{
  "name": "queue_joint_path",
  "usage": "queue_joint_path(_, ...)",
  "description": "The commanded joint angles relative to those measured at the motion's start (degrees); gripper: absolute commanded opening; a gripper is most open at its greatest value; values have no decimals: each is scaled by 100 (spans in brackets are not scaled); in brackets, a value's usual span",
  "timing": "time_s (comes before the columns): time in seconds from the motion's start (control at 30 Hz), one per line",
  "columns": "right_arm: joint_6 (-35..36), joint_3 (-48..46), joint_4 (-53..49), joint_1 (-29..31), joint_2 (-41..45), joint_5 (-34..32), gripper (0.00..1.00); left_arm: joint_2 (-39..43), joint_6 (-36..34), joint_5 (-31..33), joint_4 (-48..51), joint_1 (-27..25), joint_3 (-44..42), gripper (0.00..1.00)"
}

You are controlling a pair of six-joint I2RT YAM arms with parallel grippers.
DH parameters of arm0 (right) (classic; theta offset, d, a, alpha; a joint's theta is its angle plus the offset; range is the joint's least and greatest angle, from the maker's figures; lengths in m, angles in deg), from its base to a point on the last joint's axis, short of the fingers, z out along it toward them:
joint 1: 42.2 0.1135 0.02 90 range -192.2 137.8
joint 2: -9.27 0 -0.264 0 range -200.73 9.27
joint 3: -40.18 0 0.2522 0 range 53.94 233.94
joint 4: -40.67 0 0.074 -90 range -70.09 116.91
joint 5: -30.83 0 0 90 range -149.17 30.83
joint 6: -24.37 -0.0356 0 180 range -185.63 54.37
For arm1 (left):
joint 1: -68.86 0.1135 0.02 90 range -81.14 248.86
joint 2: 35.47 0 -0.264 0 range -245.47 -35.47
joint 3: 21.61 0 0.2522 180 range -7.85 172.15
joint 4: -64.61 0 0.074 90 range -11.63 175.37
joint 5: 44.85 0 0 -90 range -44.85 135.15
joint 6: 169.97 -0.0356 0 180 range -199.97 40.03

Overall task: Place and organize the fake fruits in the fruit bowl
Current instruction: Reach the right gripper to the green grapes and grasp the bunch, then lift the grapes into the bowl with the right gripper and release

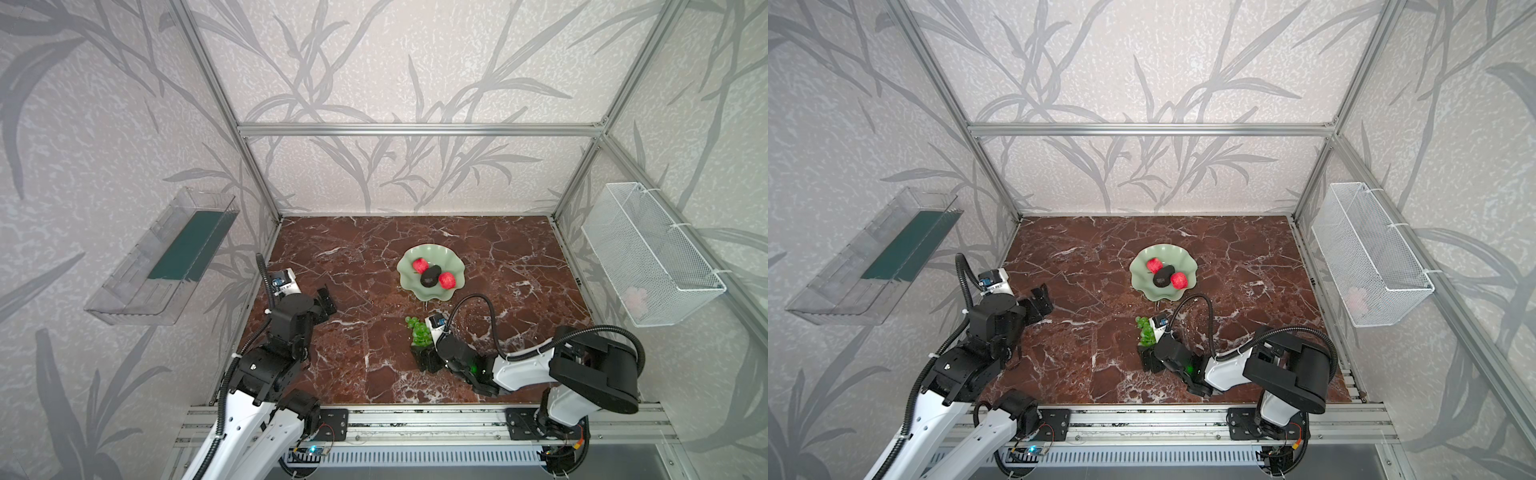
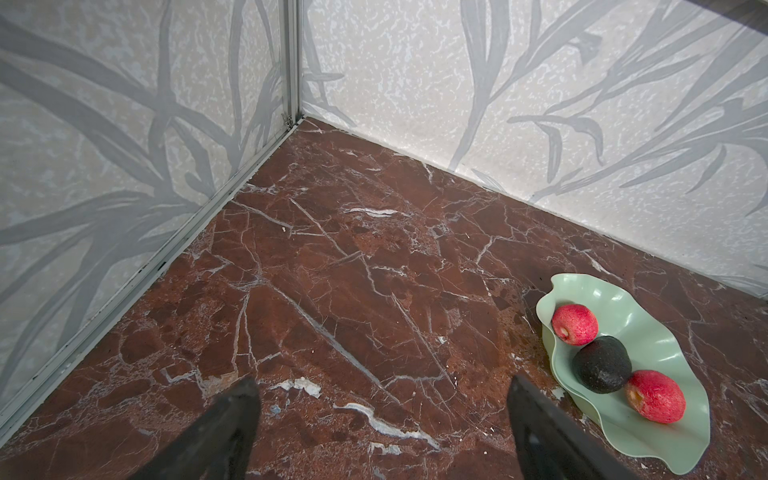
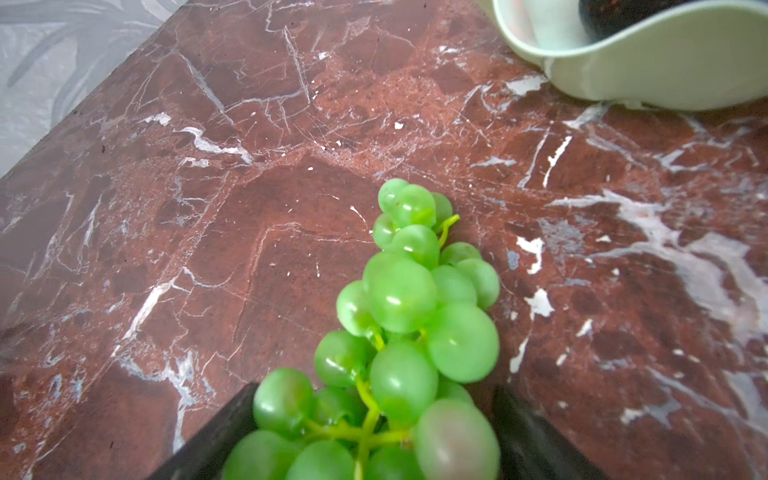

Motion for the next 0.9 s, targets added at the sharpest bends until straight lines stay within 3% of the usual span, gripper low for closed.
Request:
queue_joint_path(0.0, -111, -69, 72, 22, -105, -157, 71, 10, 13, 73, -48, 25, -52, 93)
queue_joint_path(0.13, -94, -46, 118, 24, -86, -65, 58, 9, 24, 85, -57, 25, -65, 93)
queue_joint_path(0.33, 75, 77, -61, 25, 112, -48, 49, 19, 50, 75, -38, 25, -77, 93)
queue_joint_path(0.87, 549, 916, -1587, -68, 1395, -40, 38, 47, 55, 53, -80, 25, -132, 93)
